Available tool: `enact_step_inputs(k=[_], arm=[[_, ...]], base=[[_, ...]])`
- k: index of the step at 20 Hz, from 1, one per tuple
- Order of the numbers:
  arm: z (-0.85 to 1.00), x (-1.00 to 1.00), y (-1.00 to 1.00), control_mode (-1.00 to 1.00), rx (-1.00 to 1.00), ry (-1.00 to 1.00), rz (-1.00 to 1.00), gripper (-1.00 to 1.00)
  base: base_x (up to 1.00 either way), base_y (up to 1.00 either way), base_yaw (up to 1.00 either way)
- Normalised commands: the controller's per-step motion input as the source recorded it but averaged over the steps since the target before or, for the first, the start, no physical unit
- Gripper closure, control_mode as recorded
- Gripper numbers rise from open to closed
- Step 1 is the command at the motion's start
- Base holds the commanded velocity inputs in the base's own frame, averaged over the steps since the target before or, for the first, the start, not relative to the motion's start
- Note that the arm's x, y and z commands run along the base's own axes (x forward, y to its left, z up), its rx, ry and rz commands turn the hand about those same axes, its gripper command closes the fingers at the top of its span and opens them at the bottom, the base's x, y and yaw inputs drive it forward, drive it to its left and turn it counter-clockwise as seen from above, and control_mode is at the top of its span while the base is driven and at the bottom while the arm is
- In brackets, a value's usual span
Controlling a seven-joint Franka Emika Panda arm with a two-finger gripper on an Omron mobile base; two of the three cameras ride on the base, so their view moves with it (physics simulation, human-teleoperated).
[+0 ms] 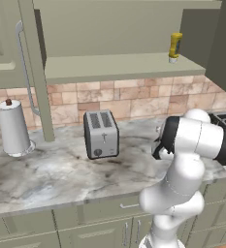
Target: Take 2 condiments from the cabinet and move them on the counter near the stove.Make sure the condiments are lined up with each other, next to each other.
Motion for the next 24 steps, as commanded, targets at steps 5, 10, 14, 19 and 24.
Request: enact_step_inputs(k=[5, 10, 14, 19, 24], arm=[[0.03, 0.25, 0.23, -1.0, 0.06, 0.0, 0.07, 1.0], [0.06, 0.34, 0.07, -1.0, 0.03, 0.0, 0.05, 1.0], [-0.05, 0.17, 0.0, -1.0, 0.0, 0.0, 0.03, 1.0], [-0.26, -0.01, -0.12, -1.0, 0.0, 0.0, 0.02, -1.0], [-0.19, -0.04, 0.0, -1.0, 0.0, 0.0, 0.0, -1.0]], base=[[0.0, 0.0, 0.0], [0.0, 0.0, 0.0], [0.0, 0.0, 0.0], [0.0, 0.0, 0.0], [0.0, 0.0, 0.0]])
